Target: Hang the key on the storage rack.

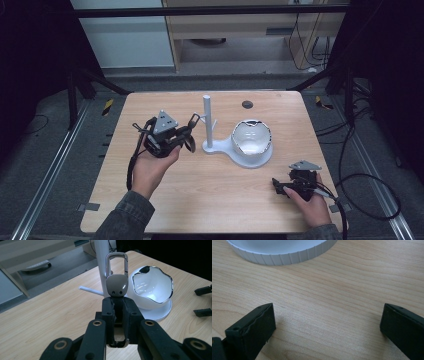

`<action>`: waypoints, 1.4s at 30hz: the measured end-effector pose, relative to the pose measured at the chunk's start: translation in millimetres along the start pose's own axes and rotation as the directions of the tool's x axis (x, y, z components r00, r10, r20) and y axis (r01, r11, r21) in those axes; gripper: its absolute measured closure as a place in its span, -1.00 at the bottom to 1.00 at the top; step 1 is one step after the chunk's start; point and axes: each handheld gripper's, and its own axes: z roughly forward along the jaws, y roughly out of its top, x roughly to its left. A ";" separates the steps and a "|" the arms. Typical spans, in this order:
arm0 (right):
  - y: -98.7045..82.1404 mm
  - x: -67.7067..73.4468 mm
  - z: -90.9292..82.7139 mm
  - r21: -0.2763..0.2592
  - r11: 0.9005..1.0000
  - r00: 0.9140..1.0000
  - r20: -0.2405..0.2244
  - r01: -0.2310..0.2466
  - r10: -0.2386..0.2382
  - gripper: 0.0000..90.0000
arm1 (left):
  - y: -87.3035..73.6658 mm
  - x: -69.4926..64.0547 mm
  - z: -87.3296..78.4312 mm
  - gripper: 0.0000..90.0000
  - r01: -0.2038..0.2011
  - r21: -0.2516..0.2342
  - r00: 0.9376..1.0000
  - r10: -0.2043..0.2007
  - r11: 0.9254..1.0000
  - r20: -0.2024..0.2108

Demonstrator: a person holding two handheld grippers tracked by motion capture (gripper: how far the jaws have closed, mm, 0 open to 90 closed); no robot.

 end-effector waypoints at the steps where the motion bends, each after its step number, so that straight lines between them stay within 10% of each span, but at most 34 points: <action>1: 0.1 0.4 -0.3 0.001 1.000 1.000 -0.001 -0.005 0.005 -0.99 | 0.5 -0.7 0.8 0.79 0.002 -0.001 1.000 -0.002 1.000 -0.001; 42: 0.3 1.2 -0.3 0.003 1.000 1.000 -0.004 -0.001 0.001 -0.99 | -4.9 8.0 33.4 0.79 0.045 0.011 0.999 -0.045 0.999 -0.019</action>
